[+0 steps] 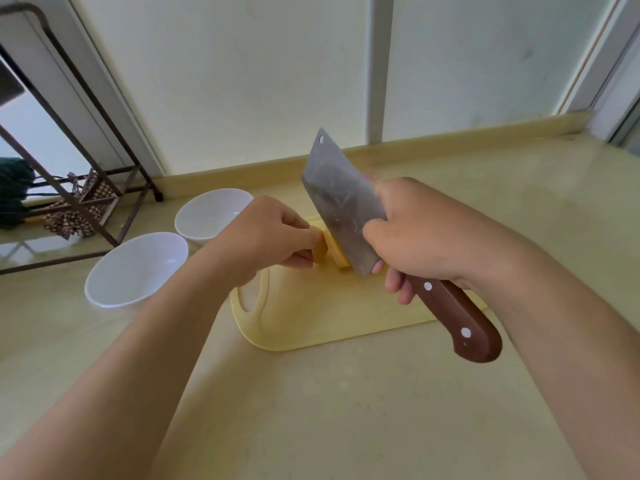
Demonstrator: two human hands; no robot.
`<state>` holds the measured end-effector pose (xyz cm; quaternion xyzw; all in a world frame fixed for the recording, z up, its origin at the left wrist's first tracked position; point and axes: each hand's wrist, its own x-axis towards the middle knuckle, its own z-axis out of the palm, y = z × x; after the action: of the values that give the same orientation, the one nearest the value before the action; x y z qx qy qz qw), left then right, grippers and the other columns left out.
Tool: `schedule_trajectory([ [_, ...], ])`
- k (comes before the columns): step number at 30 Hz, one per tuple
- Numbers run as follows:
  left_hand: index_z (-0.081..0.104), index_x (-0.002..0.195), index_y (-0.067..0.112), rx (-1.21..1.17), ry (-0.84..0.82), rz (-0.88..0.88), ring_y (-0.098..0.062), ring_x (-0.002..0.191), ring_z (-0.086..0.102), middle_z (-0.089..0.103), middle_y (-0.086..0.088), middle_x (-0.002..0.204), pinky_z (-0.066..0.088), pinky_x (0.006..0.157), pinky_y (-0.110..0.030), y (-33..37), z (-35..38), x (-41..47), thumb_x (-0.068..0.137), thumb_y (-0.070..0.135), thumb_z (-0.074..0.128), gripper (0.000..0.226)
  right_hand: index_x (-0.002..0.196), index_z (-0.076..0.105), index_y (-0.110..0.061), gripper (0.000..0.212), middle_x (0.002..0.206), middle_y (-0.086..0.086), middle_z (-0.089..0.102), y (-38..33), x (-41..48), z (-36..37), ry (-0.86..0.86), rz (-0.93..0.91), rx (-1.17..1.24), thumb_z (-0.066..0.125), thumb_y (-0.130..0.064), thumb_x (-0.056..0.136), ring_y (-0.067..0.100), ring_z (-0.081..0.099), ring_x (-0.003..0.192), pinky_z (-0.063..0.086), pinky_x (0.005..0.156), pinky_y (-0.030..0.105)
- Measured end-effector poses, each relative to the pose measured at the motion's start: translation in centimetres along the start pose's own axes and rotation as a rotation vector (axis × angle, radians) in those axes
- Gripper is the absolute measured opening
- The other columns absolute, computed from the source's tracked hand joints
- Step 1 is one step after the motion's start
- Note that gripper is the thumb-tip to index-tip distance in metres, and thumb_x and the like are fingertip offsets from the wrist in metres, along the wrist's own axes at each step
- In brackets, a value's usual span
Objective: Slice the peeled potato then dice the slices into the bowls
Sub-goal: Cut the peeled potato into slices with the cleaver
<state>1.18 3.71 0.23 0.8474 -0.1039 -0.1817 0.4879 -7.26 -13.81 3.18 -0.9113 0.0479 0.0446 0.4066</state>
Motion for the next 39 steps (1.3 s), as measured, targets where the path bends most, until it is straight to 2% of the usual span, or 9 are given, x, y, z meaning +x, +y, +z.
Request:
schedule_trajectory([
  [2, 0.075, 0.090, -0.001, -0.030, -0.019, -0.007, -0.025, 0.082, 0.074, 0.075, -0.016, 0.085, 0.060, 0.080, -0.033, 0.0, 0.0, -0.1, 0.082, 0.007, 0.075, 0.012, 0.130, 0.045, -0.002, 0.040, 0.065, 0.019, 0.071, -0.3, -0.5, -0.2, 0.015, 0.001, -0.011, 0.037, -0.006, 0.091, 0.033, 0.068, 0.044, 0.053, 0.044, 0.034],
  [6, 0.066, 0.105, 0.000, -0.099, -0.044, -0.022, -0.028, 0.080, 0.074, 0.073, -0.021, 0.091, 0.060, 0.083, -0.038, -0.2, -0.3, -0.1, 0.078, 0.007, 0.081, 0.032, 0.104, 0.052, -0.002, 0.020, 0.057, 0.017, 0.069, -1.2, -1.9, -0.6, 0.044, -0.017, -0.062, 0.038, -0.006, 0.091, 0.033, 0.069, 0.045, 0.054, 0.047, 0.035],
  [10, 0.067, 0.106, 0.007, -0.006, -0.029, 0.039, -0.024, 0.078, 0.075, 0.073, -0.015, 0.091, 0.061, 0.080, -0.034, -0.5, -0.5, -0.1, 0.074, 0.016, 0.085, 0.037, 0.113, 0.051, -0.005, 0.026, 0.066, 0.019, 0.071, -1.8, -2.1, -0.2, 0.033, -0.012, -0.087, 0.038, -0.007, 0.091, 0.034, 0.070, 0.047, 0.060, 0.051, 0.040],
  [15, 0.071, 0.104, 0.022, 0.248, 0.019, 0.171, -0.002, 0.085, 0.070, 0.071, 0.011, 0.101, 0.057, 0.085, -0.029, -0.9, -0.6, -0.1, 0.074, 0.036, 0.084, 0.036, 0.109, 0.052, -0.004, 0.024, 0.063, 0.020, 0.070, -2.1, -1.9, -0.1, 0.063, 0.016, -0.078, 0.037, -0.005, 0.090, 0.034, 0.070, 0.046, 0.059, 0.051, 0.041],
  [20, 0.069, 0.103, 0.018, 0.208, -0.060, 0.218, -0.005, 0.087, 0.071, 0.073, 0.004, 0.098, 0.056, 0.091, -0.036, -1.1, -0.6, 0.0, 0.073, 0.027, 0.086, 0.036, 0.113, 0.051, -0.004, 0.026, 0.058, 0.019, 0.069, -2.1, -2.3, -0.3, 0.058, 0.040, -0.082, 0.036, -0.005, 0.092, 0.036, 0.070, 0.049, 0.062, 0.057, 0.049],
  [26, 0.070, 0.101, 0.020, 0.270, -0.063, 0.252, -0.001, 0.085, 0.071, 0.073, 0.008, 0.095, 0.057, 0.088, -0.027, -1.1, -1.6, -0.3, 0.073, 0.028, 0.085, 0.033, 0.110, 0.048, -0.007, 0.021, 0.058, 0.018, 0.070, -1.9, -2.5, 0.0, 0.056, 0.051, -0.074, 0.036, -0.006, 0.092, 0.034, 0.070, 0.047, 0.054, 0.047, 0.034],
  [31, 0.069, 0.100, 0.022, 0.374, -0.123, 0.207, 0.002, 0.086, 0.070, 0.072, 0.011, 0.097, 0.052, 0.085, -0.021, -1.0, -3.2, -0.8, 0.073, 0.030, 0.085, 0.032, 0.101, 0.049, -0.008, 0.017, 0.065, 0.018, 0.070, -2.6, -2.6, 1.2, 0.003, 0.035, -0.098, 0.035, -0.005, 0.092, 0.030, 0.068, 0.043, 0.049, 0.046, 0.030],
  [37, 0.072, 0.091, 0.027, 0.565, -0.029, 0.257, 0.007, 0.078, 0.067, 0.073, 0.016, 0.080, 0.050, 0.073, -0.015, -0.7, -3.7, -1.2, 0.070, 0.036, 0.086, 0.027, 0.090, 0.042, -0.015, 0.011, 0.063, 0.015, 0.069, -3.6, -2.7, 2.3, -0.033, 0.042, -0.144, 0.038, -0.006, 0.096, 0.023, 0.064, 0.038, 0.046, 0.040, 0.024],
  [39, 0.073, 0.089, 0.026, 0.647, 0.008, 0.312, 0.002, 0.077, 0.066, 0.072, 0.014, 0.080, 0.054, 0.074, -0.020, -0.5, -3.7, -1.4, 0.070, 0.038, 0.086, 0.026, 0.091, 0.038, -0.016, 0.012, 0.065, 0.016, 0.068, -3.6, -2.6, 2.5, -0.041, 0.058, -0.133, 0.038, -0.005, 0.096, 0.022, 0.063, 0.037, 0.046, 0.039, 0.024],
])
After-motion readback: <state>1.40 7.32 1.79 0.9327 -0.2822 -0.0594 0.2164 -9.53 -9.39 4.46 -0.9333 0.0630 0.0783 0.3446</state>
